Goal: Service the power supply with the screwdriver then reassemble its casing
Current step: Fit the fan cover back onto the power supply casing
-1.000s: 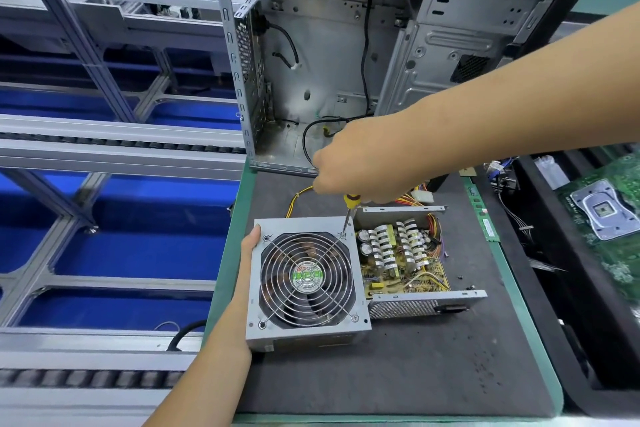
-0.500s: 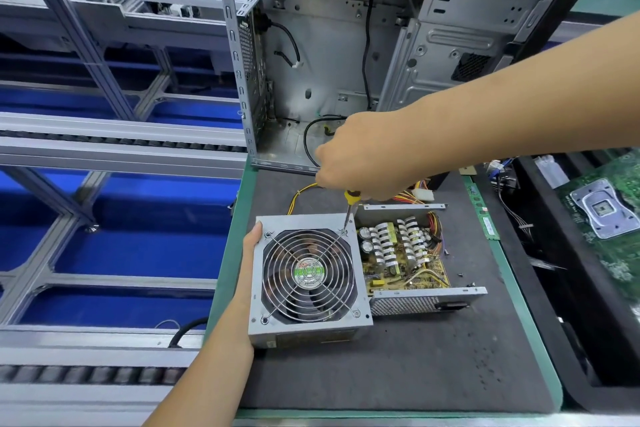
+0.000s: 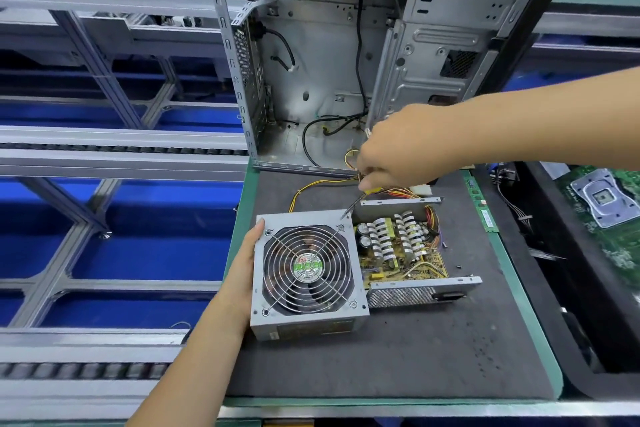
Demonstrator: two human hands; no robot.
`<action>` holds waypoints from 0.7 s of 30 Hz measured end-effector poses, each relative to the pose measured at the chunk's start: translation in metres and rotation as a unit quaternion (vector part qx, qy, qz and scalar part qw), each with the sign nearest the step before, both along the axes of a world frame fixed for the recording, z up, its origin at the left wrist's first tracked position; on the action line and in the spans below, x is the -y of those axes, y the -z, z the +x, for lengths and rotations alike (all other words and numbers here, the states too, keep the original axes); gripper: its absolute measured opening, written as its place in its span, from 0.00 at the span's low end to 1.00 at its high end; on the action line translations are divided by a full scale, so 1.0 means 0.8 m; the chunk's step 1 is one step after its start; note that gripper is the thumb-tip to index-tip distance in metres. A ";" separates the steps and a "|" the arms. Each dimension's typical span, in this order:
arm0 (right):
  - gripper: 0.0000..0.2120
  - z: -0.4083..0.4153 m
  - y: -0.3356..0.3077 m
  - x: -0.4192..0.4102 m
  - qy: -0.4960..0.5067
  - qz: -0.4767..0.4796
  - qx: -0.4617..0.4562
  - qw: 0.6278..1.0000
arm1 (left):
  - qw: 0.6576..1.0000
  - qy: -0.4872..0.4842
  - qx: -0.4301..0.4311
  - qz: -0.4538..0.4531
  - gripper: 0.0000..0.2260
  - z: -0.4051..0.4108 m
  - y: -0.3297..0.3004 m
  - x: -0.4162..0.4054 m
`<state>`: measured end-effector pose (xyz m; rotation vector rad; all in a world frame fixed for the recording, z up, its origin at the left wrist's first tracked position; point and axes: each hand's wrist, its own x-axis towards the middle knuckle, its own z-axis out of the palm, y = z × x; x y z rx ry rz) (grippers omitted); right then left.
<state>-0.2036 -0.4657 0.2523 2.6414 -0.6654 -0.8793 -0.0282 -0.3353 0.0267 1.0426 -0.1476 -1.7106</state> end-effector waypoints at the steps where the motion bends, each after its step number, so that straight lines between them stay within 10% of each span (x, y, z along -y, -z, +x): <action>1: 0.21 -0.006 -0.001 -0.003 0.008 0.003 0.001 1.000 | 1.000 -0.005 -0.006 -0.002 0.24 0.004 -0.001 -0.001; 6: 0.16 -0.045 0.023 -0.002 0.132 0.068 0.089 0.985 | 0.998 -0.008 0.055 0.019 0.21 0.015 -0.014 0.001; 11: 0.12 -0.082 0.081 -0.006 0.266 0.225 0.293 0.890 | 0.989 0.004 0.143 0.023 0.19 0.011 -0.025 -0.001; 21: 0.10 -0.104 0.145 -0.024 0.292 0.295 0.425 0.805 | 0.995 -0.046 0.076 0.041 0.30 -0.003 -0.021 -0.010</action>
